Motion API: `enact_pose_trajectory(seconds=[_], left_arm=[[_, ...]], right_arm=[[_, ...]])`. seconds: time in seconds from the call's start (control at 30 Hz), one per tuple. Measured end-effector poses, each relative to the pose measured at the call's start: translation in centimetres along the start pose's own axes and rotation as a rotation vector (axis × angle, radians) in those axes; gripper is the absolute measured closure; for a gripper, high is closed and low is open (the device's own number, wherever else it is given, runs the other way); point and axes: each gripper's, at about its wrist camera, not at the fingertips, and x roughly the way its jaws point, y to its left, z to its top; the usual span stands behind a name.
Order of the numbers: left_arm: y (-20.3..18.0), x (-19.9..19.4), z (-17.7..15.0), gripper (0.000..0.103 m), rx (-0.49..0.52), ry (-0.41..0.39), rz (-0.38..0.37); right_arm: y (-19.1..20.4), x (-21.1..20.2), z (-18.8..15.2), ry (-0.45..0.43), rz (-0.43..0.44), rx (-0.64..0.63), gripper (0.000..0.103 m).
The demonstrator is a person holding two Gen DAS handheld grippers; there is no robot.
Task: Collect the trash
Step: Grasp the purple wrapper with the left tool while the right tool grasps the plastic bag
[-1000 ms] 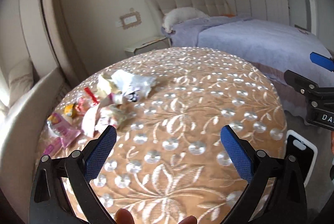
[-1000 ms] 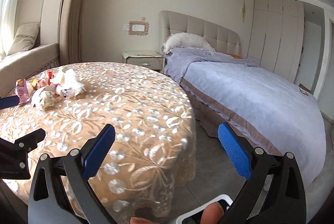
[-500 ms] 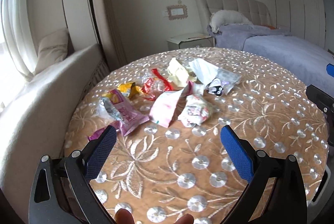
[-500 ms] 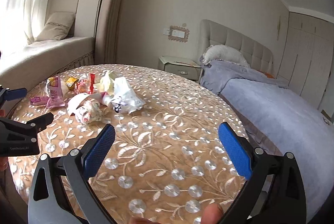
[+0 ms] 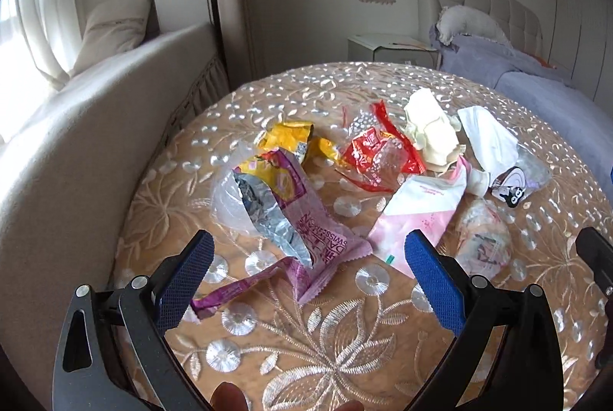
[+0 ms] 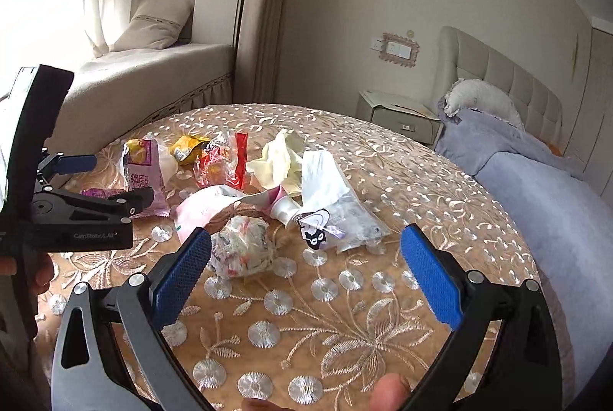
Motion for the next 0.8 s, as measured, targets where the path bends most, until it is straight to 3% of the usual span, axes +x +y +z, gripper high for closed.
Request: enact_pose_trajectory(seconds=[0.1, 0.17, 0.2, 0.37, 0.47, 0.7, 0.73, 0.8], left_arm=[[0.1, 2.1, 0.1, 0.011, -0.011, 0.064, -0.008], [0.2, 3.1, 0.1, 0.045, -0.013, 0.096, 0.009], [0.2, 3.6, -0.1, 0.055, -0.017, 0.112, -0.006], [-0.1, 3.4, -0.2, 0.078, -0.001, 0.087, -0.010], [-0.3, 1.5, -0.4, 0.082, 0.022, 0.036, 0.017], [1.0, -4.0, -1.4, 0.082, -0.022, -0.042, -0.014], [1.1, -4.4, -1.5, 0.082, -0.021, -0.045, -0.010], [1.4, -5.1, -1.8, 0.082, -0.022, -0.053, -0.002]], right_arm=[[0.6, 1.3, 0.2, 0.018, 0.006, -0.025, 0.005], [0.7, 1.9, 0.1, 0.027, 0.009, -0.034, 0.005], [0.8, 2.2, 0.0, 0.031, 0.008, -0.037, 0.005], [1.2, 3.7, 0.0, 0.061, 0.031, -0.049, 0.005], [1.7, 4.5, 0.0, 0.075, 0.046, -0.072, 0.005], [2.9, 7.8, -0.4, 0.186, 0.140, -0.093, 0.005], [3.2, 8.3, -0.5, 0.214, 0.158, -0.102, 0.009], [3.5, 8.9, -0.7, 0.249, 0.186, -0.100, 0.033]])
